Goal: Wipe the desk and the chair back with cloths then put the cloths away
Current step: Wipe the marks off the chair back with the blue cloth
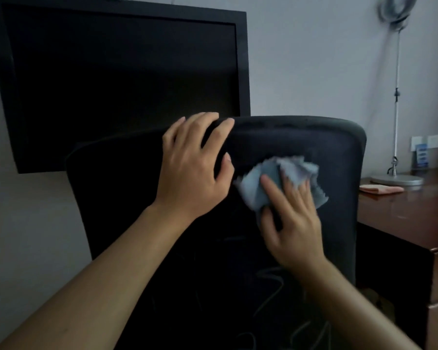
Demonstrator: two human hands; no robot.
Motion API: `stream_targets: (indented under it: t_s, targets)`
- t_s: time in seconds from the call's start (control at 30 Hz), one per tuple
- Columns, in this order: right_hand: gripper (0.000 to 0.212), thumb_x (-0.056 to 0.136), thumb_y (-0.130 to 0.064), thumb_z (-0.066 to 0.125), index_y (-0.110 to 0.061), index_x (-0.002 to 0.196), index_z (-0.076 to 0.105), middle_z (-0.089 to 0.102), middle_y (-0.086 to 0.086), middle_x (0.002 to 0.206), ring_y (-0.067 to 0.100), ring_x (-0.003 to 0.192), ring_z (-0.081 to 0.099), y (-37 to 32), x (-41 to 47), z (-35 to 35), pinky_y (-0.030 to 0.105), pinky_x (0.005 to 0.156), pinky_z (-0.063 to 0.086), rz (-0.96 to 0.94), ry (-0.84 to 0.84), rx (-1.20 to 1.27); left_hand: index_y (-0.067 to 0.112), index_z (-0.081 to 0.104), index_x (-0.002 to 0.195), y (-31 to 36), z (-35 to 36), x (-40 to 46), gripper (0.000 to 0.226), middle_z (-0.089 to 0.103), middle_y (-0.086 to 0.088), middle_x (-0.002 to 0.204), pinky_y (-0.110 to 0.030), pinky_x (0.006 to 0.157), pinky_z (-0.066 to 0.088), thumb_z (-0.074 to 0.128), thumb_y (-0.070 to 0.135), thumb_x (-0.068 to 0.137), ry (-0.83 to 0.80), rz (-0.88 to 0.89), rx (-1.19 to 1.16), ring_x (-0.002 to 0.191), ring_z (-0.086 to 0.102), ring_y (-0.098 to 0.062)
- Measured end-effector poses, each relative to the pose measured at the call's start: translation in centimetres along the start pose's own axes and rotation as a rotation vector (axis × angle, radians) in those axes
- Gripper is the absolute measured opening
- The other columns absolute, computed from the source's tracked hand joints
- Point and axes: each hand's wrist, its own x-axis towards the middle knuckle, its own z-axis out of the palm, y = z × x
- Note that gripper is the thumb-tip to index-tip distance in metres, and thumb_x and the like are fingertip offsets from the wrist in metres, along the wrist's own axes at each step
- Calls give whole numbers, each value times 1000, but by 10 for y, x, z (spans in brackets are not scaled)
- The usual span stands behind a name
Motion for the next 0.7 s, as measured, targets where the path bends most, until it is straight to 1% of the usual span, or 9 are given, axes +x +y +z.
stream_targets:
  t_s: [0.1, 0.2, 0.23, 0.3, 0.4, 0.5, 0.57, 0.63, 0.7]
  targets:
    - [51, 90, -16, 52, -16, 141, 49, 30, 6, 153, 27, 146, 23, 8, 42, -11, 48, 116, 28, 71, 117, -4, 9, 59, 130, -4, -2, 0, 45, 59, -11, 132, -39, 108, 31, 57, 21, 87, 30, 5, -6, 126, 53, -27]
    - [52, 89, -13, 54, -12, 141, 49, 31, 11, 154, 29, 146, 23, 13, 32, -11, 44, 116, 30, 123, 157, 8, 9, 59, 129, -3, -4, 3, 44, 59, -9, 131, -39, 104, 34, 57, 21, 87, 19, 11, 2, 124, 54, -25]
    - [51, 89, -15, 53, -12, 140, 50, 34, 10, 154, 28, 145, 26, 11, 16, -8, 43, 115, 31, 149, 151, 16, 9, 59, 129, -1, -5, 3, 44, 59, -9, 131, -39, 103, 34, 57, 22, 86, 12, 1, 10, 124, 54, -26]
    - [51, 90, -18, 51, -12, 140, 50, 39, 7, 150, 24, 143, 32, 5, -23, -1, 47, 112, 35, 156, 83, 44, 9, 59, 128, 4, -5, 6, 46, 59, -10, 129, -41, 102, 35, 56, 22, 83, 8, -37, 42, 122, 54, -27]
    - [54, 90, -19, 50, -17, 143, 46, 40, 0, 147, 18, 142, 32, 6, -45, -2, 52, 112, 32, 105, -39, 57, 9, 61, 126, 27, -2, 16, 51, 61, -12, 125, -43, 100, 36, 58, 21, 77, 4, -7, 55, 118, 55, -30]
    - [57, 89, -19, 48, -20, 145, 41, 35, 7, 152, 19, 145, 25, 20, -13, -11, 55, 116, 22, 53, -36, 17, 11, 62, 128, 57, 8, 32, 53, 61, -12, 127, -44, 108, 34, 56, 23, 77, -59, 107, -30, 124, 54, -29]
    - [58, 89, -18, 47, -21, 146, 38, 30, 8, 154, 18, 147, 18, 28, 21, -17, 54, 118, 20, 86, 35, 3, 15, 60, 132, 67, 16, 40, 51, 60, -9, 131, -46, 113, 30, 55, 28, 83, -126, 104, -56, 129, 51, -27]
    - [57, 90, -19, 46, -20, 147, 38, 23, 6, 157, 17, 148, 11, 35, 48, -22, 50, 119, 19, 129, 114, -10, 18, 59, 134, 67, 24, 44, 50, 60, -6, 131, -45, 114, 28, 53, 32, 86, -153, 85, -52, 128, 51, -24]
    - [57, 93, -20, 44, -18, 149, 35, 19, 7, 159, 23, 149, 8, 40, 46, -19, 49, 120, 18, 173, 149, -17, 18, 59, 133, 64, 27, 42, 50, 60, -6, 130, -44, 114, 28, 52, 34, 87, -155, 95, -48, 125, 53, -24]
